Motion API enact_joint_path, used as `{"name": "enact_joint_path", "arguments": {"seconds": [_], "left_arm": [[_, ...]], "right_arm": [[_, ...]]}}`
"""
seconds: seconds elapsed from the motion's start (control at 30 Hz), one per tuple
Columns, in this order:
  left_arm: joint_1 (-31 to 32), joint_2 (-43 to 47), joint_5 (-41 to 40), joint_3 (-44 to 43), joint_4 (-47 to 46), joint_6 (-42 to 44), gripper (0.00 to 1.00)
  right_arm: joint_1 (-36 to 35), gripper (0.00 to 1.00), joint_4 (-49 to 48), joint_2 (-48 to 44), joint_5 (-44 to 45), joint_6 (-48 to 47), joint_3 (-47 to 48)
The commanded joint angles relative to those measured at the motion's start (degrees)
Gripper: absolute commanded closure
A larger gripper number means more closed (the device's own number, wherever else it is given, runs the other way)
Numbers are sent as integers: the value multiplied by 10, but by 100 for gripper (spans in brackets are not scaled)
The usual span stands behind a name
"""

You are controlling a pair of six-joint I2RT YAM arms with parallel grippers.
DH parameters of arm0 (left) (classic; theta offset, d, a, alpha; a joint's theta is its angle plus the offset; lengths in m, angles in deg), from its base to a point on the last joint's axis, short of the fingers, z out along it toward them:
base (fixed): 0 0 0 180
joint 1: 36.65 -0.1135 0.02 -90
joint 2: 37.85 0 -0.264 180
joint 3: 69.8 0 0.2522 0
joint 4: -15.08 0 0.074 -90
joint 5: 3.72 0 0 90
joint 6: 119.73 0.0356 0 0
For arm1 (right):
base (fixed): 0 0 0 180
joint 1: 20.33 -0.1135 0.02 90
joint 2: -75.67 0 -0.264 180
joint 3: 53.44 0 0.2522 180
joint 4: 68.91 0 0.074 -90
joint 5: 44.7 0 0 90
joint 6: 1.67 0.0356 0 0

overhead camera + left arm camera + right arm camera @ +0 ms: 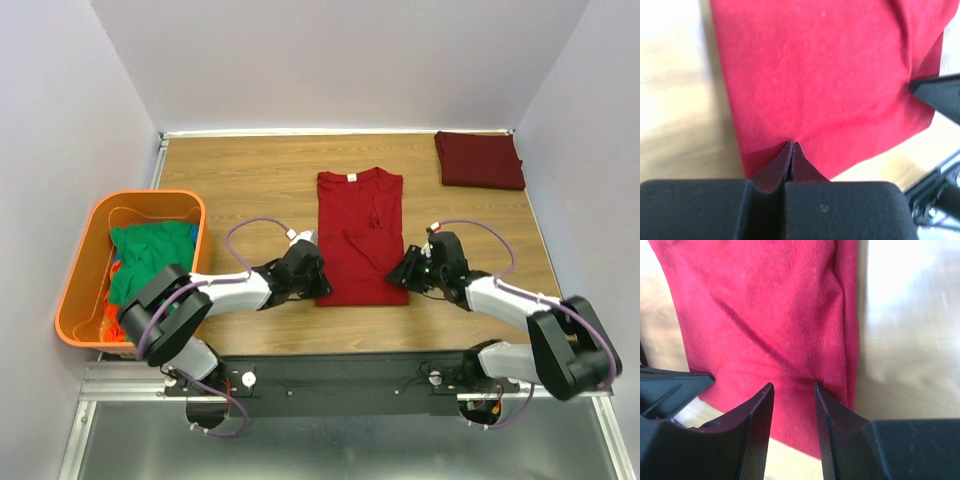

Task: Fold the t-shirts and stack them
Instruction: Fold the tshirt

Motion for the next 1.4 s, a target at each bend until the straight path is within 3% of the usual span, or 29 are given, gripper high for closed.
{"name": "enact_joint_path", "arguments": {"seconds": [0.0, 0.17, 0.27, 0.53, 0.67, 0.93, 1.37], "left_arm": [[24, 53, -35, 25, 28, -36, 100], [23, 109, -59, -13, 62, -13, 100], [19, 111, -74, -53, 70, 12, 100], [-16, 9, -46, -129, 46, 40, 100], [-24, -52, -25, -159, 30, 51, 100], [-25, -107, 1, -166, 1, 50, 100], [-24, -129, 7, -171, -4, 52, 100]], "right_arm": [[-5, 55, 107, -82, -16, 2, -28], [-4, 54, 178, -145, 45, -18, 29], [-5, 54, 193, -136, 91, -41, 88], [-7, 59, 196, 42, 181, -125, 233], [-7, 59, 197, 86, 249, -154, 276], [-7, 67, 196, 158, 237, -175, 316], [-14, 67, 190, 213, 229, -174, 339]]}}
